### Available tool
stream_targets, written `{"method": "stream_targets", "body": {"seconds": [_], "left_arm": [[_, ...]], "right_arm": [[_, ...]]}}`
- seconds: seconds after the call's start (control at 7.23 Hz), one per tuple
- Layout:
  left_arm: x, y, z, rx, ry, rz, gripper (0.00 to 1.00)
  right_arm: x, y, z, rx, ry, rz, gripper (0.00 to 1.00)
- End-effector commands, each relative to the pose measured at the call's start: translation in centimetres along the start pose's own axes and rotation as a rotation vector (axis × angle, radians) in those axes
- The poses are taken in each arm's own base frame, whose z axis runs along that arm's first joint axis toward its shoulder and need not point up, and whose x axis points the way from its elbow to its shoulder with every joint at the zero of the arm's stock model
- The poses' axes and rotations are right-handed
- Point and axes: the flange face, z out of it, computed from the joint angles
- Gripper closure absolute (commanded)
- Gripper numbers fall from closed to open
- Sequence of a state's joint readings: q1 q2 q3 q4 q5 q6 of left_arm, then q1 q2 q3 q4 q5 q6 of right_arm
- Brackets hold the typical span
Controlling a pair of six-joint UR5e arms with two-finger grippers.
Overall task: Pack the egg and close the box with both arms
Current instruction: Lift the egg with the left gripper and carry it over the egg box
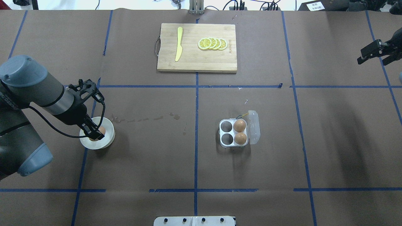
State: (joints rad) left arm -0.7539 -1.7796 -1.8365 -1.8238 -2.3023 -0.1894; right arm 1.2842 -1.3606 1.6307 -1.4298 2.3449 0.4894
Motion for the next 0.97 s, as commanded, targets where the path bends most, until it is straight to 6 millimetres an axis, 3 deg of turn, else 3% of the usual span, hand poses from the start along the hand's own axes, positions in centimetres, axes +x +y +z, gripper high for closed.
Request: {"method": "stream_targets", "body": {"seconds": [0.0, 0.28, 0.55, 0.69, 0.83], "left_arm": [[0.8, -3.2, -4.0, 0.089, -0.021, 0.034, 1.00], [3.3, -8.7, -6.8, 0.203, -0.108, 0.089, 1.00], [6.1, -11.1, -6.9, 0.333, -0.101, 0.143, 1.00], [7.6, -13.4, -7.2, 0.400, -0.123, 0.173, 1.00], [10.8, -14.0, -5.1, 0.440, -0.094, 0.233, 1.00]], "right_arm": [[0.0, 0.0, 0.0, 0.000, -0.001, 0.000, 0.00], [-0.1, 0.0, 0.0, 0.000, -0.002, -0.001, 0.00], [-0.2, 0.1, -0.1, 0.000, -0.006, -0.003, 0.00], [-0.3, 0.1, -0.2, 0.001, -0.007, -0.005, 0.00], [-0.3, 0.1, -0.3, 0.002, -0.007, -0.006, 0.00]]}}
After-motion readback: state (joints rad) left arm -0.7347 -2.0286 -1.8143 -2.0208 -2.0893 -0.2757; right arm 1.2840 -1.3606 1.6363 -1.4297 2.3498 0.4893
